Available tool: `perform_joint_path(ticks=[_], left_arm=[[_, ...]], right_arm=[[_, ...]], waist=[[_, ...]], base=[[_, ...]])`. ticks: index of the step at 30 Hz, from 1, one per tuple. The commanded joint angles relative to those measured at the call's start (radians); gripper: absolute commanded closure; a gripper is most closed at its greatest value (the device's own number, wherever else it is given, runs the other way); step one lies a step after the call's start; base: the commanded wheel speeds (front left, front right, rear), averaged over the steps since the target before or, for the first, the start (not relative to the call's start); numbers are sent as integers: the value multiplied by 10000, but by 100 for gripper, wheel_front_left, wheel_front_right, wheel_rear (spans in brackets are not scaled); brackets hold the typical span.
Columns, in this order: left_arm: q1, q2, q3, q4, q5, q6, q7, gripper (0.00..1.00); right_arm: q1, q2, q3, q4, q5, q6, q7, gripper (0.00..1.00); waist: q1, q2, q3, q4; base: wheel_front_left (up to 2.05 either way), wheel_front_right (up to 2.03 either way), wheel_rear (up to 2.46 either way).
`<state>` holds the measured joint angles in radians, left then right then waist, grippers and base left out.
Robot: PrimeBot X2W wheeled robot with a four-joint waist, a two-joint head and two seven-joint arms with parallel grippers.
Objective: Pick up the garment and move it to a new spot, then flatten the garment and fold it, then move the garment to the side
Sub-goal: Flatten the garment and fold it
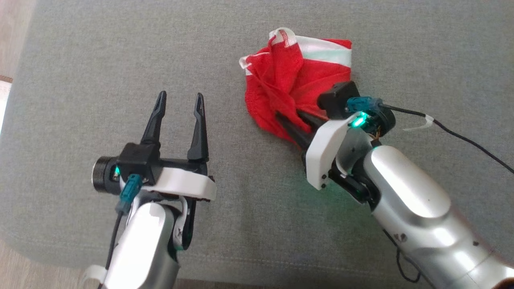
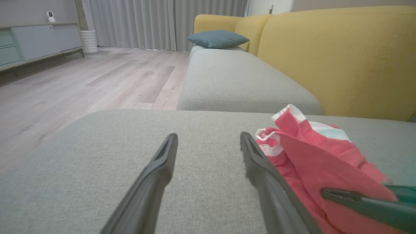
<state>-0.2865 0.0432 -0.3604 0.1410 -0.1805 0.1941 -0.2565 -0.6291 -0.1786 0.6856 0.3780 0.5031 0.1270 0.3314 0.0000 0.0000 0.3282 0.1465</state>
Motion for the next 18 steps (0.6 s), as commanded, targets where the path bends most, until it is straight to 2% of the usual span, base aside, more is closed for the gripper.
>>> perform_joint_path(ticks=[1, 5, 10, 14, 16, 18], left_arm=[[-80, 76, 250, -344, -89, 49, -53, 0], [-91, 74, 266, -358, -87, 81, -53, 0], [-80, 73, 322, -373, 13, 107, -53, 0], [-56, 122, 393, -361, 155, 101, -53, 0], [-51, 154, 411, -356, 199, 103, -53, 0], [-43, 219, 450, -335, 265, 103, -53, 0]], right_arm=[[-350, 261, 148, -190, 35, 37, -359, 0], [-422, 241, 171, -174, -182, 37, -1330, 0], [-30, 12, -197, -943, -421, 37, -2886, 0], [647, -266, -1271, -1679, -741, 37, -3888, 0], [869, -325, -1631, -1859, -853, 37, -4060, 0], [1364, -409, -2409, -2230, -1084, 37, -4316, 0]], waist=[[0, 0, 36, -3], [0, 0, 100, -71], [0, 0, 123, -271], [0, 0, 99, -525], [0, 0, 84, -601], [0, 0, 67, -742]], base=[[0, 0, 0], [0, 0, 0], [0, 0, 0], [0, 0, 0], [0, 0, 0], [0, 0, 0]])
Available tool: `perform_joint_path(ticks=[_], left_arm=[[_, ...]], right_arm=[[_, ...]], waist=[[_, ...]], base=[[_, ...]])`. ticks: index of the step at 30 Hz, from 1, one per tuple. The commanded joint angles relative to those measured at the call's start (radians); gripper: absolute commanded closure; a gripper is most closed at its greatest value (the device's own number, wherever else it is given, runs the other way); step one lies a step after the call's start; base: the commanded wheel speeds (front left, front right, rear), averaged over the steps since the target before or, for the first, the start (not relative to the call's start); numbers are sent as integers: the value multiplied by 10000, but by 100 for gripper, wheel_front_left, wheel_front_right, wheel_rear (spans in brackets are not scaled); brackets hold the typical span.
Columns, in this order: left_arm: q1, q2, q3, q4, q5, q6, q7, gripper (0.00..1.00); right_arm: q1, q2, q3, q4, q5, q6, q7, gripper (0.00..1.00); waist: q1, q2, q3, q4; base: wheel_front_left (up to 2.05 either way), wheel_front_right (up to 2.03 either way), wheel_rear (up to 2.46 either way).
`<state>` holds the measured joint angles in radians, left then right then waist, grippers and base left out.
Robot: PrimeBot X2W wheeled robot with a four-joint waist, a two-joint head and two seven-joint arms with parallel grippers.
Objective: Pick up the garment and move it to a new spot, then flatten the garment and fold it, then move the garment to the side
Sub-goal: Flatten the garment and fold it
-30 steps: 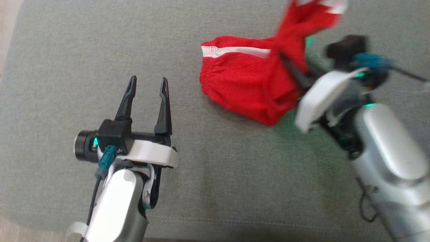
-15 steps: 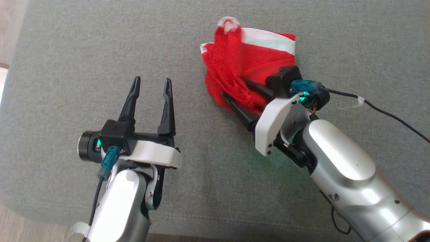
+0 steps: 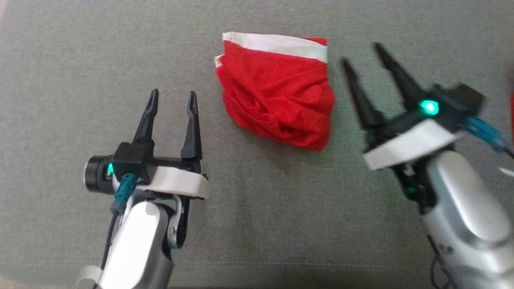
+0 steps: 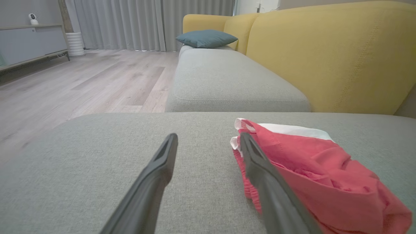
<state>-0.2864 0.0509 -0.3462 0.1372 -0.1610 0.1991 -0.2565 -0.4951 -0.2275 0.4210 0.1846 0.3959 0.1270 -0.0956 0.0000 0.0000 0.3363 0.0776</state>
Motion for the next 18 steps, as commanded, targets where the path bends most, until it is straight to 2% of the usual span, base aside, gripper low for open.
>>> perform_joint_path(ticks=[1, 6, 9, 18], left_arm=[[-44, 208, 358, -295, 117, 57, -53, 0], [19, 410, 484, -313, 201, 86, -53, 0], [131, 521, 554, -343, 216, 123, -53, 0], [498, 718, 584, -440, 187, 216, -27, 0]], right_arm=[[570, 48, -592, -652, -256, 37, -169, 0], [1991, 248, -2493, -1454, -812, 37, -110, 0], [2725, 439, -3234, -1875, -1075, 37, 29, 0], [3846, 825, -3890, -2854, -1464, 37, 483, 0]], waist=[[0, 0, -27, -189], [0, 0, -117, -501], [0, 0, -237, -668], [0, 0, -513, -858]], base=[[0, 0, 0], [0, 0, 0], [0, 0, 0], [0, 0, 0]])
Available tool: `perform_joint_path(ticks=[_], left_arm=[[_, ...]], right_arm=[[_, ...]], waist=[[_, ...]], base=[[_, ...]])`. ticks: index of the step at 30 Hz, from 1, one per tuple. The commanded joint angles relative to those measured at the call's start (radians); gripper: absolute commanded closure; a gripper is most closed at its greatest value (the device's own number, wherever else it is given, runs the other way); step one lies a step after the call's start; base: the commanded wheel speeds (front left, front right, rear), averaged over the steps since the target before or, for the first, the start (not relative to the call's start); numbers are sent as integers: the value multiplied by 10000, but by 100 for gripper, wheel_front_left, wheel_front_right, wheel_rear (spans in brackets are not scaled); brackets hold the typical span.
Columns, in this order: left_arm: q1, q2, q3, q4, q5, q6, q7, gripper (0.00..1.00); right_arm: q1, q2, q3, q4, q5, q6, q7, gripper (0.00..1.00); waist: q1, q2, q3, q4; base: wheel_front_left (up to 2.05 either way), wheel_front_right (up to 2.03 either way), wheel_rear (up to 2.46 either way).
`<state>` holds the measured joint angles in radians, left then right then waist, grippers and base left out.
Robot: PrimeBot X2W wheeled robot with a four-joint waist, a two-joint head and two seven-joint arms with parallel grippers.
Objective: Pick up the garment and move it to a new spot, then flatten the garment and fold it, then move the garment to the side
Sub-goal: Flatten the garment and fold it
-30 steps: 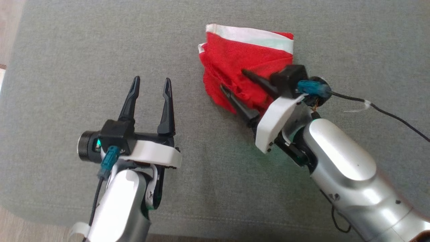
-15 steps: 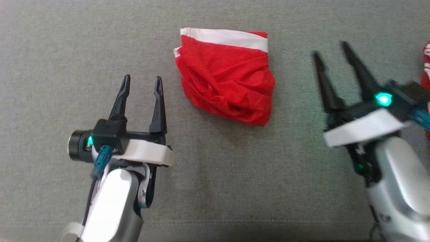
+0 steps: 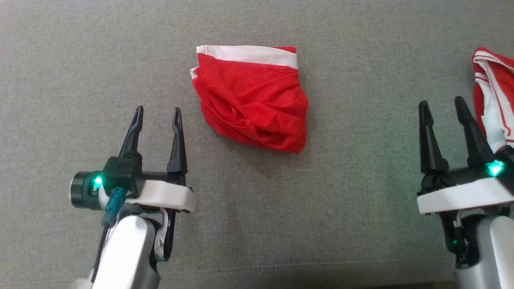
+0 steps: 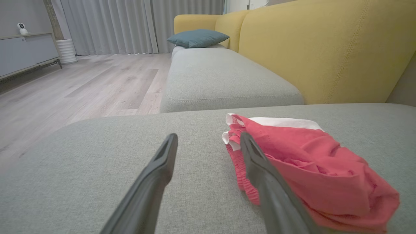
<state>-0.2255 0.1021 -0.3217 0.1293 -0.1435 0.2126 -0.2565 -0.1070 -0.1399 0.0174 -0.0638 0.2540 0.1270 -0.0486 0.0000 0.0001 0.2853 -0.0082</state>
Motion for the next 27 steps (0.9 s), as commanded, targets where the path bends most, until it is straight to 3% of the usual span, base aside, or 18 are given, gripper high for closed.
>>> perform_joint_path(ticks=[1, 17, 18, 19, 20, 24, 27], left_arm=[[-90, 211, 334, -369, 5, 94, -17, 0], [-83, 223, 187, -422, -57, 196, -1, 0], [-100, 223, 178, -426, -59, 199, -2, 0], [-124, 224, 171, -439, -57, 205, -2, 0], [-162, 221, 158, -449, -54, 207, -2, 0], [-342, 196, 101, -477, -39, 197, -2, 0], [-573, 156, 17, -477, -19, 157, -8, 0]], right_arm=[[11, -29, 122, -424, -59, 37, 48, 0], [69, 53, 35, -664, -36, 37, 355, 0], [0, 16, 121, -596, 16, 37, 404, 24], [-103, -51, 238, -480, 78, 37, 483, 82], [-250, -142, 363, -317, 106, 37, 566, 100], [-985, -370, 1100, 253, 310, 37, 667, 100], [-1987, -594, 2265, 999, 511, 37, 659, 100]], waist=[[0, -1, -24, 3], [0, -1, -77, 114], [0, -1, -58, 120], [0, -1, -13, 124], [0, -1, 33, 142], [0, -1, 239, 230], [0, -1, 479, 392]], base=[[0, 0, 0], [0, 0, 0], [0, 0, 0], [0, 0, 0], [0, 0, 0], [0, 0, 0], [0, 0, 0]])
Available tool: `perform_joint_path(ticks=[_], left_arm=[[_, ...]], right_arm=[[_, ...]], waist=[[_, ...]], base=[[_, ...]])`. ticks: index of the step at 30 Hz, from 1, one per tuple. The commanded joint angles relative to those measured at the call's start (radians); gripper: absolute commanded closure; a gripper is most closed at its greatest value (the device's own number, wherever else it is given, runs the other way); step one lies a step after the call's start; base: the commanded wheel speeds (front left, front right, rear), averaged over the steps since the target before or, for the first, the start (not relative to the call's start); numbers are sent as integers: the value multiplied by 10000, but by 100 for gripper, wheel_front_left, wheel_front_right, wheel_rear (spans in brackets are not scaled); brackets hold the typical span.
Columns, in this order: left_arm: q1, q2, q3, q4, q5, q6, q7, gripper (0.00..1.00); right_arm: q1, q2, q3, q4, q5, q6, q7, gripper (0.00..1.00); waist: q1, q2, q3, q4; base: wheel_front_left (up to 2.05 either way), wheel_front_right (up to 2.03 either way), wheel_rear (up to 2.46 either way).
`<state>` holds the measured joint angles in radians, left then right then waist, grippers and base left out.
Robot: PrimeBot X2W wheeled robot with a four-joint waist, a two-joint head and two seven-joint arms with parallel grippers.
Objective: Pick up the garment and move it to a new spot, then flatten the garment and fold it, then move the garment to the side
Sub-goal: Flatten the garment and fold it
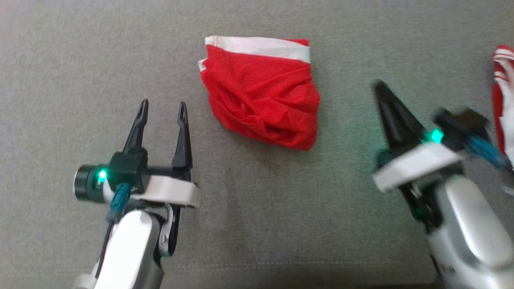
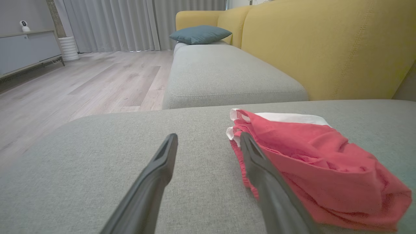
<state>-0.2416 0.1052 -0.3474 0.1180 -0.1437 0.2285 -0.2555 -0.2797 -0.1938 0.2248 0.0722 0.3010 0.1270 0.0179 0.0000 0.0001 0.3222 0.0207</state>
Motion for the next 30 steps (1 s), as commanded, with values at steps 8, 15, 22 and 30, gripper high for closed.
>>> perform_joint_path(ticks=[8, 15, 22, 30], left_arm=[[-901, -60, 65, -220, -36, -87, -46, 0], [-1007, -167, 5, -175, -53, -87, -59, 0], [-1007, -219, 37, -245, -17, -95, -61, 0], [-1029, -264, 52, -265, 31, -155, -62, 0]], right_arm=[[-2867, -51, 3258, 2089, 858, 37, -400, 100], [-4222, 60, 5085, 3963, 1731, 37, -652, 100], [-4884, 210, 6361, 5003, 2554, 37, -913, 100], [-5439, 479, 7572, 5712, 3233, 37, -1342, 100]], waist=[[0, -1, 559, 642], [0, -1, 683, 849], [0, -1, 749, 884], [0, -1, 788, 878]], base=[[0, 0, 0], [0, 0, 0], [0, 0, 0], [0, 0, 0]])
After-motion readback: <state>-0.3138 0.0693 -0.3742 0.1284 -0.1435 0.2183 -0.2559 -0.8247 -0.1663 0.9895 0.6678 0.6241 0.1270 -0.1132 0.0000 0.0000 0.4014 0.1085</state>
